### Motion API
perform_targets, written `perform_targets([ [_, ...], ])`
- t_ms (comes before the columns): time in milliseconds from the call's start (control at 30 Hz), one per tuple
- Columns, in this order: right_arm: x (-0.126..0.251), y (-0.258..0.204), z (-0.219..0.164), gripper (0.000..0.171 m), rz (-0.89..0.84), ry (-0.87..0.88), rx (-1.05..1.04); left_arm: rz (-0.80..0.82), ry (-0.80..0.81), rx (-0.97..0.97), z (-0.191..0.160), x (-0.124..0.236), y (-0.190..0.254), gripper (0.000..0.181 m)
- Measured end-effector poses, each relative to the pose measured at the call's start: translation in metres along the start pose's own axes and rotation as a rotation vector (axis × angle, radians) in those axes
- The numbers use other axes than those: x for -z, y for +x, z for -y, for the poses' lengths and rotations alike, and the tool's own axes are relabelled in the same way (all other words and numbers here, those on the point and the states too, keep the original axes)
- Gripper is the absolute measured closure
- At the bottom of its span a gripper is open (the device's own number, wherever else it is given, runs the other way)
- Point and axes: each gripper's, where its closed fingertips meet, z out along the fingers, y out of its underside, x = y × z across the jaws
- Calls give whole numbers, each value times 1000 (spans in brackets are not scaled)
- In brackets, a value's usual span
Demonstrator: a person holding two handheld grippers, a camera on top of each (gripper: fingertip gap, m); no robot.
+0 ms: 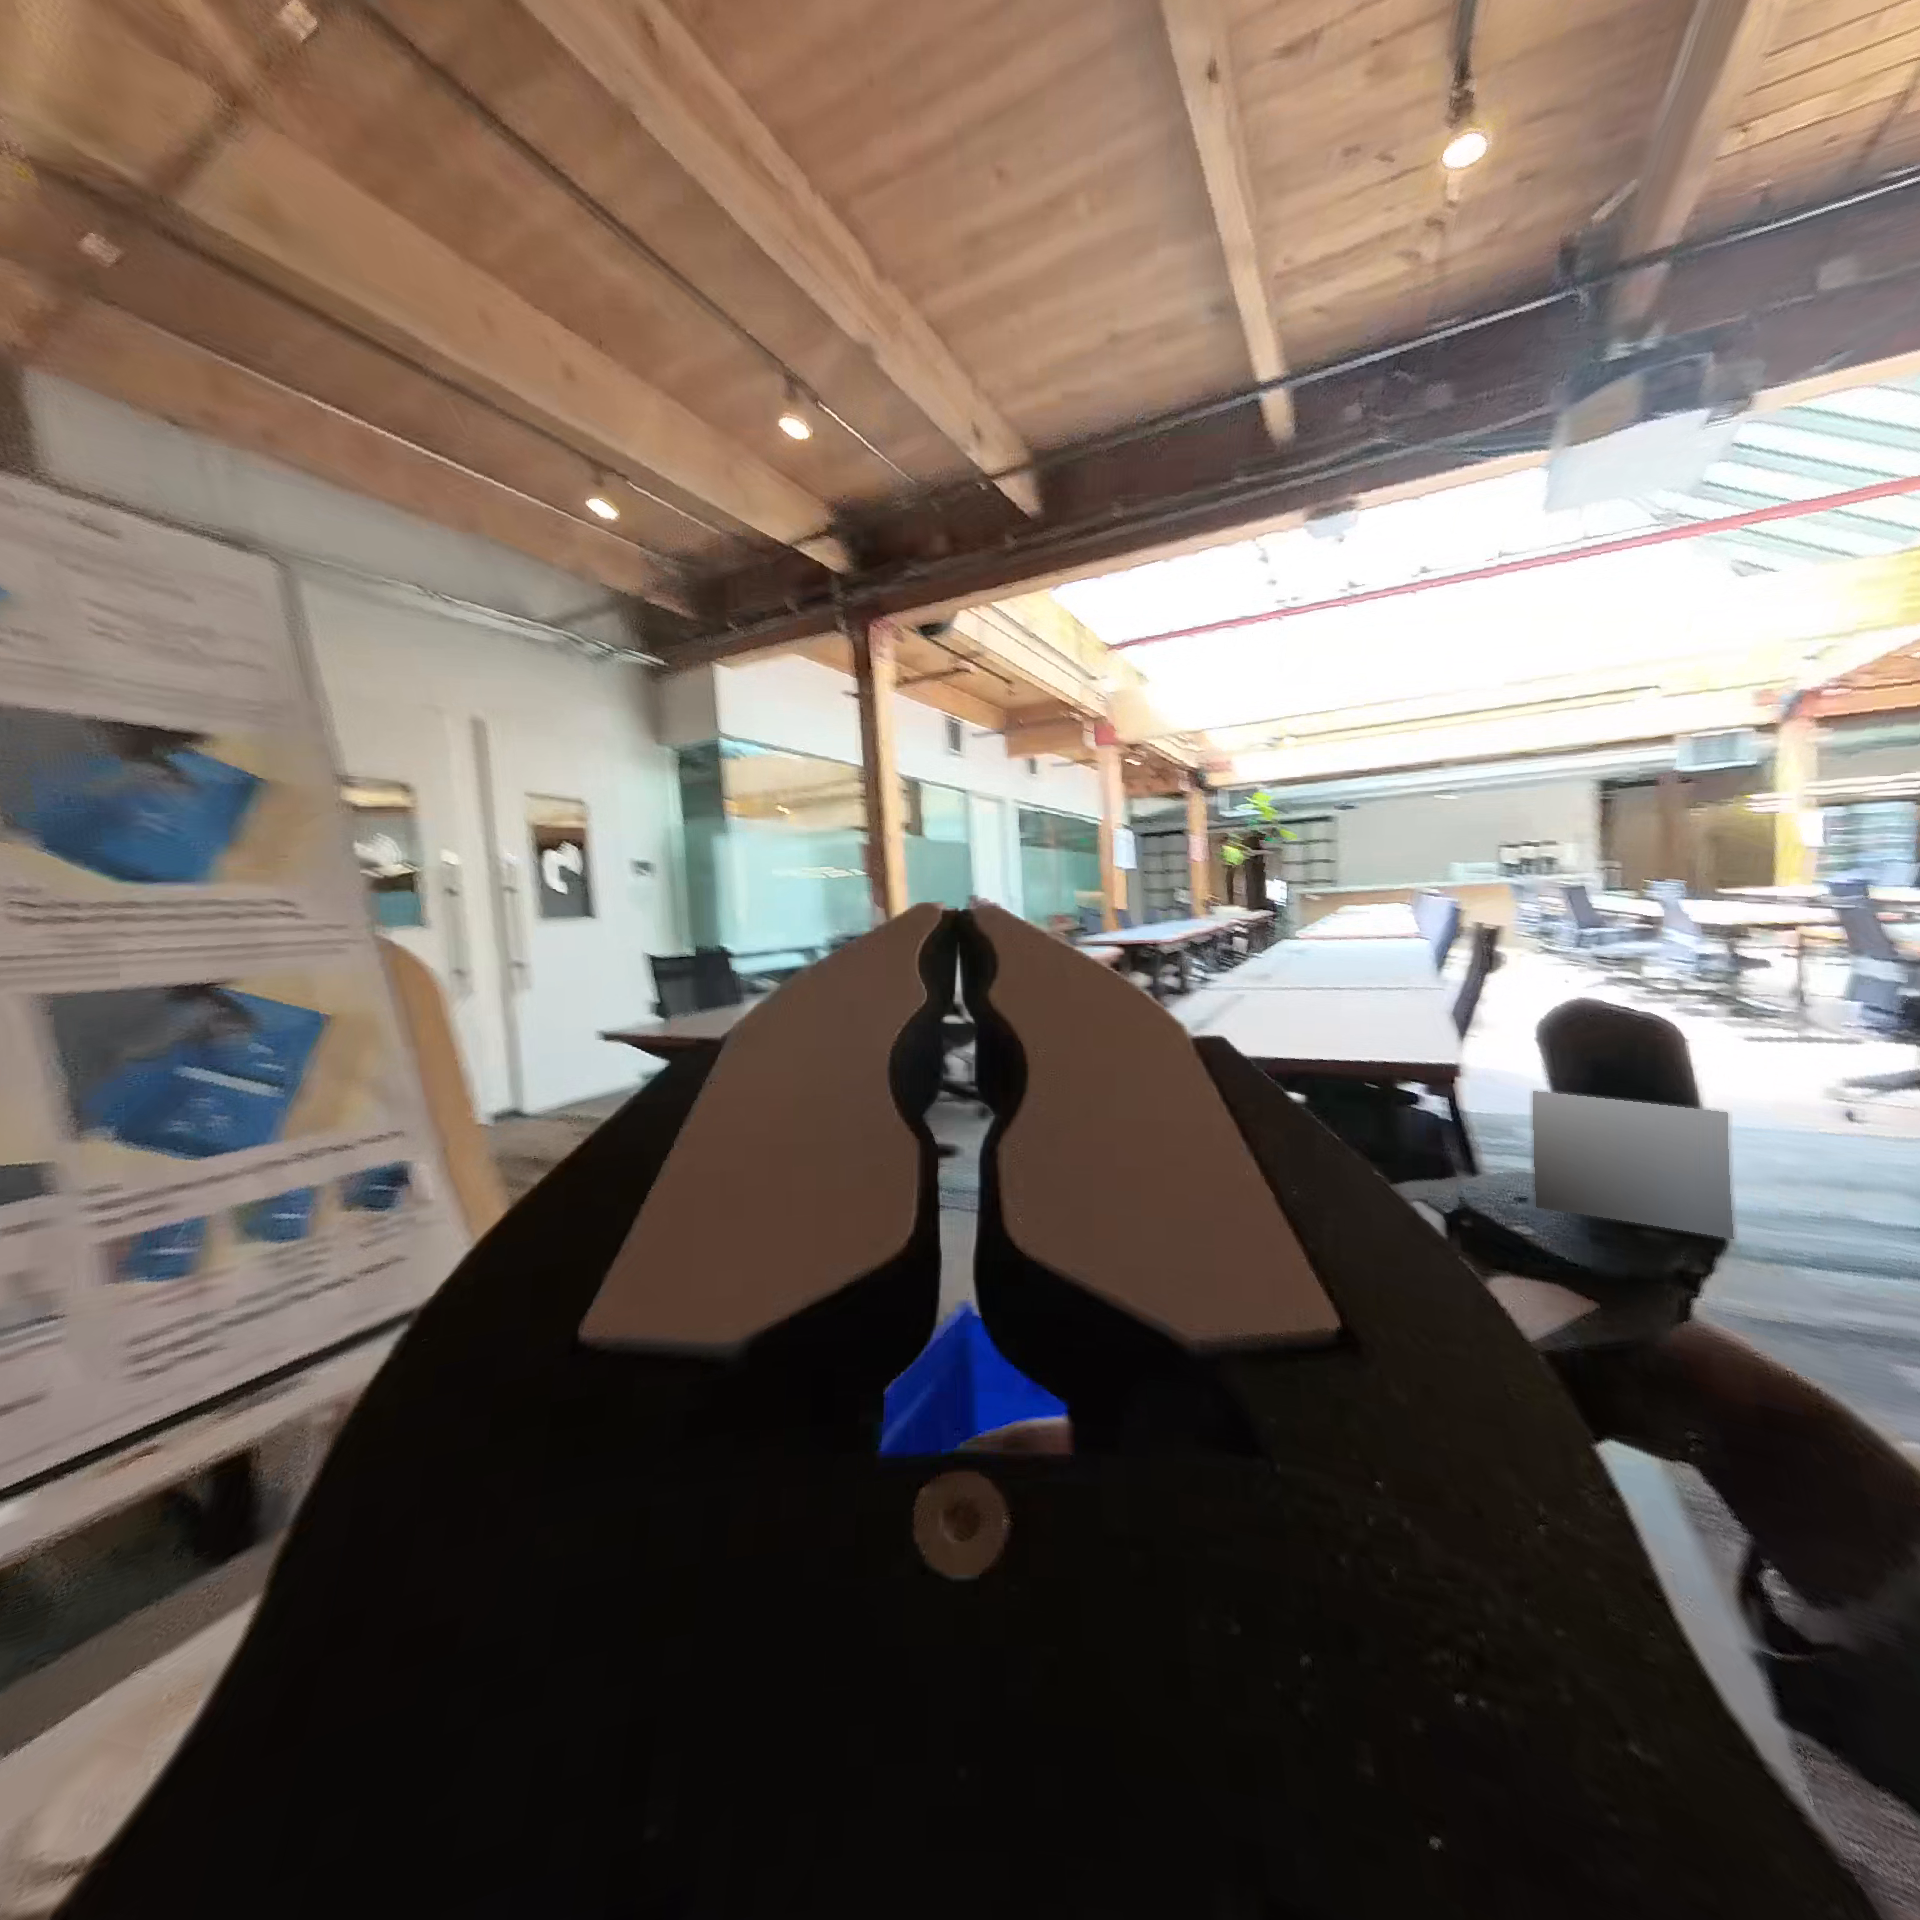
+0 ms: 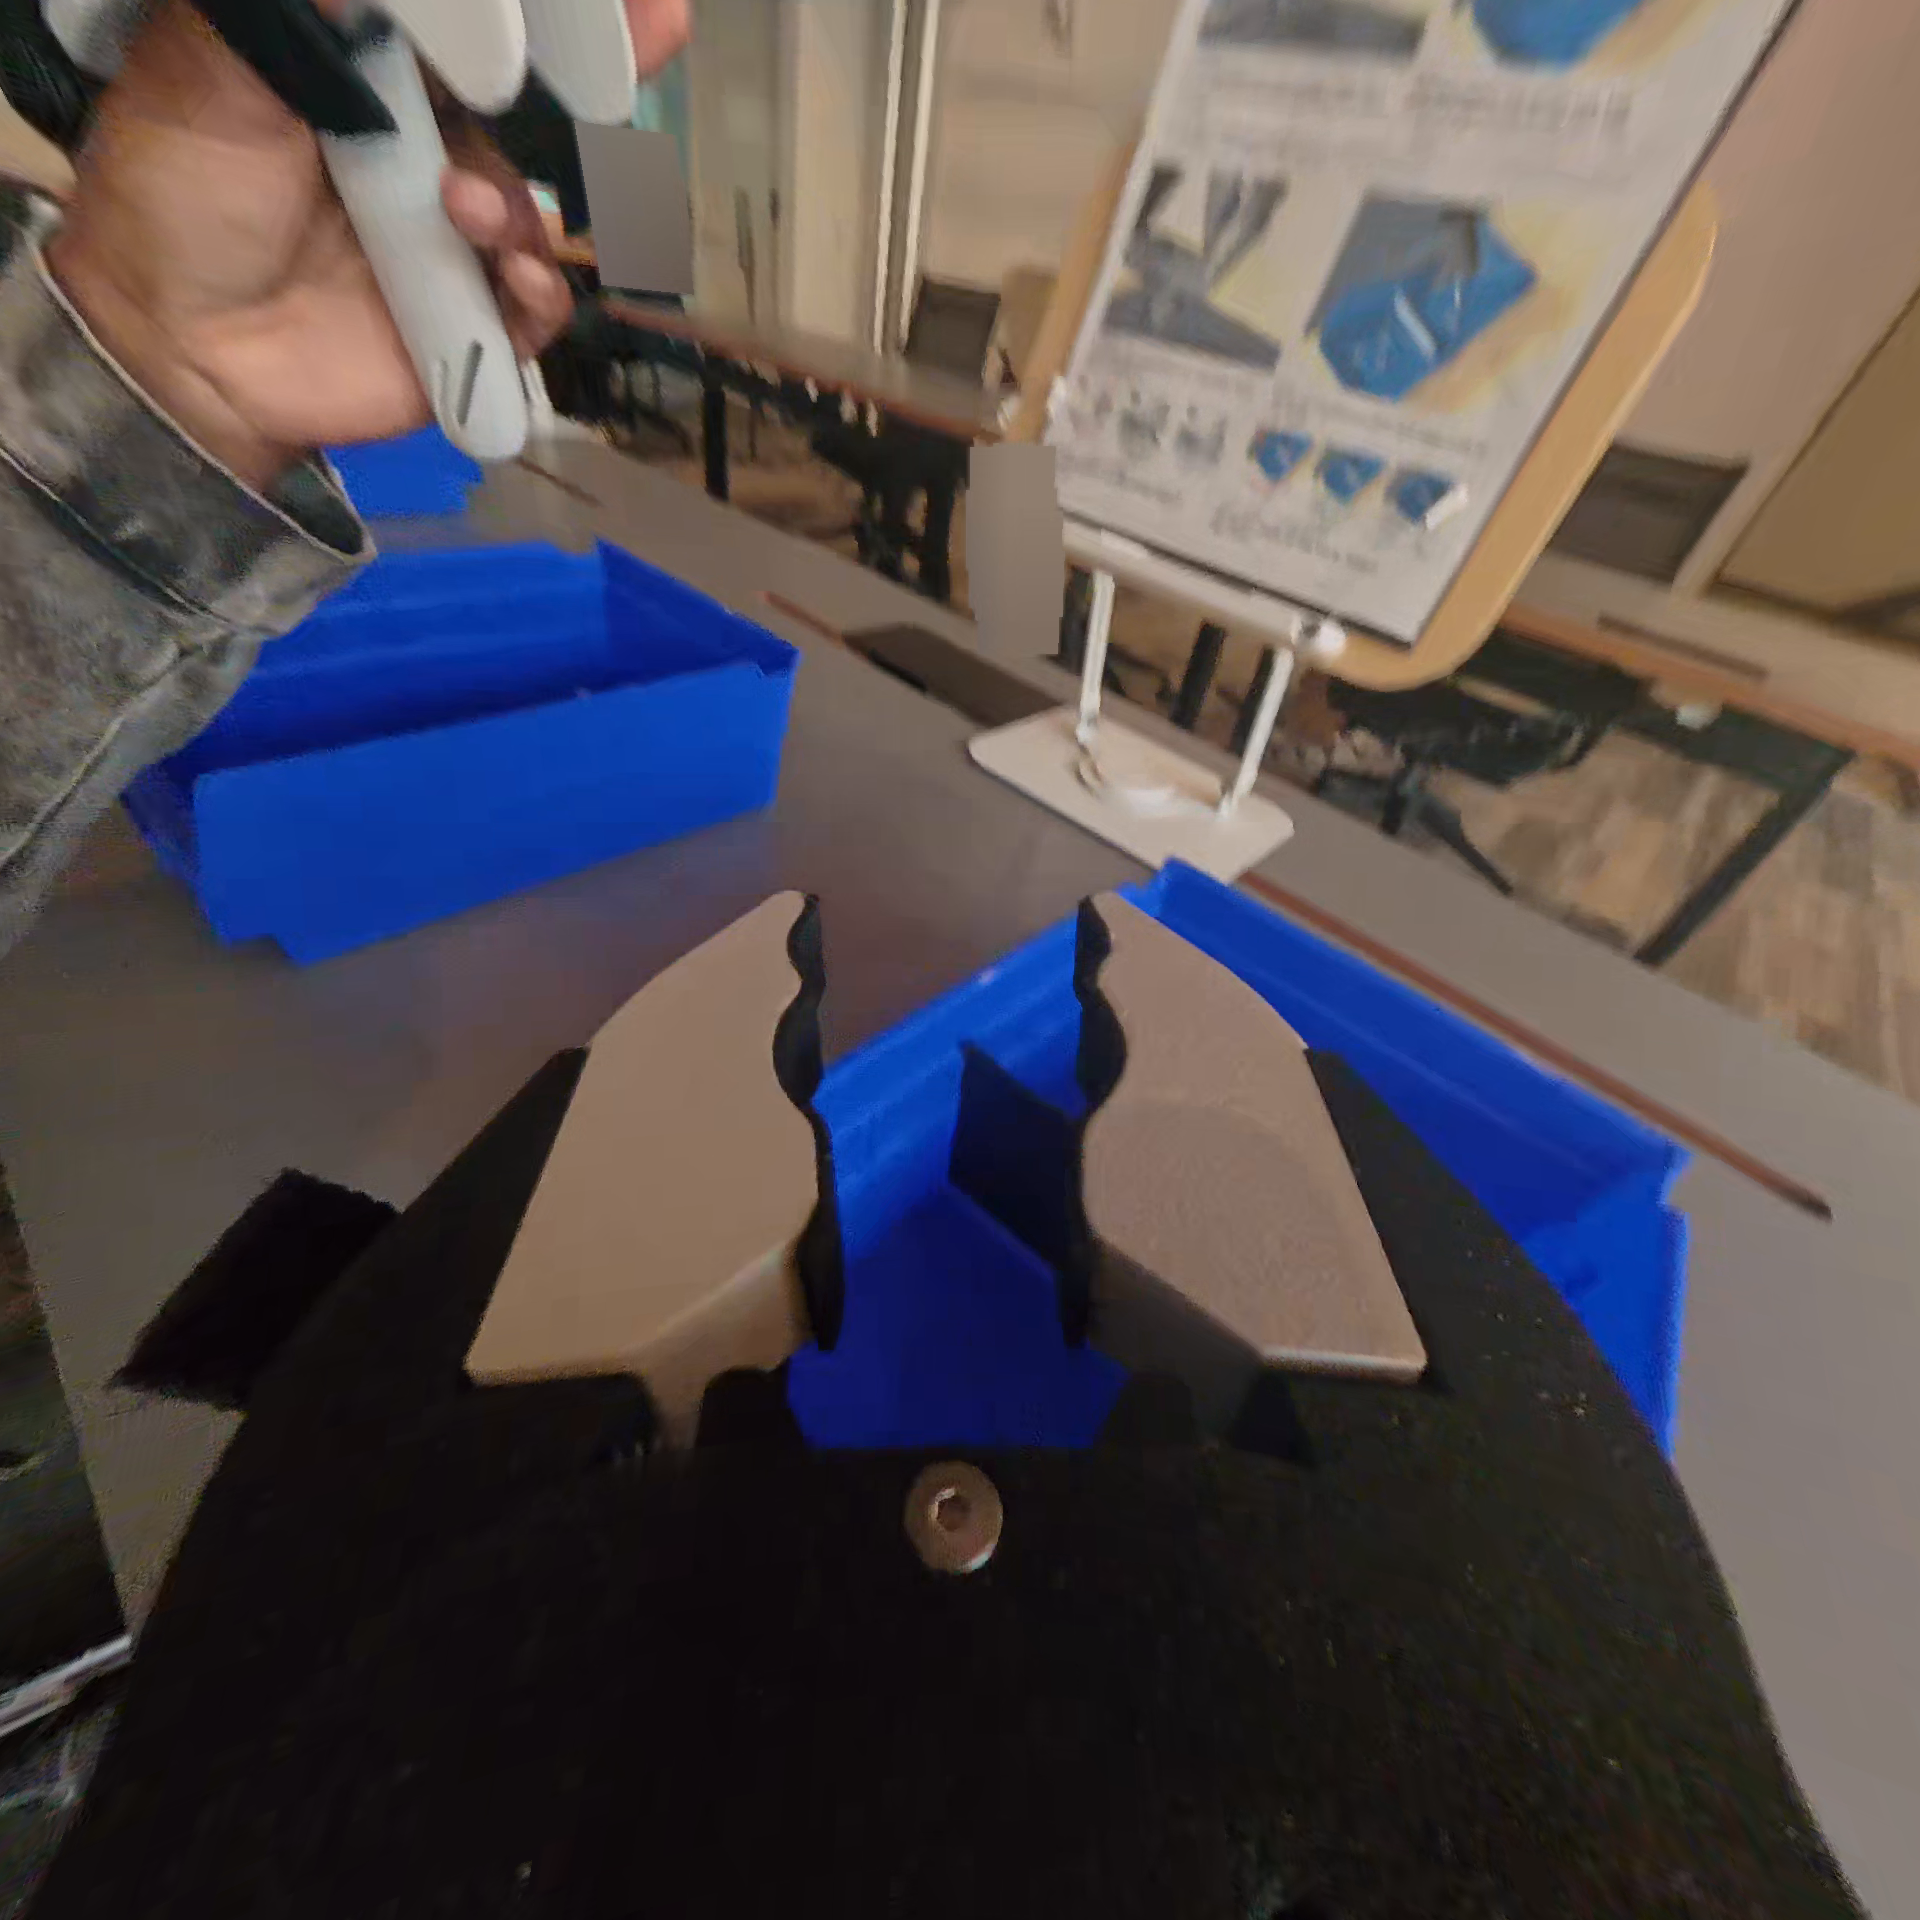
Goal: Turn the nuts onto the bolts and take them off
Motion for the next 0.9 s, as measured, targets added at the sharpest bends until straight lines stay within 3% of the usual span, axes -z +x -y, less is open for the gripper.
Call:
perform_targets([
  [233, -12, -35, 30, 154, 120, 169, 53, -14, 98, -65, 51, 100, 11, 181],
  [367, -21, -61, 48, 157, 215, 269, 82, 151, -25, -219, 48, 151, -7, 181],
  [500, -35, -84, 49, 151, 268, 255, 123, 340, -279, -338, 23, 190, -41, 181],
  [700, -60, -118, 37, 150, 371, 185, 142, 491, -743, -209, -47, 235, -86, 181],
  [900, -74, -142, 27, 153, 476, 154, 173, 563, -836, -1, -106, 255, -127, 181],
])
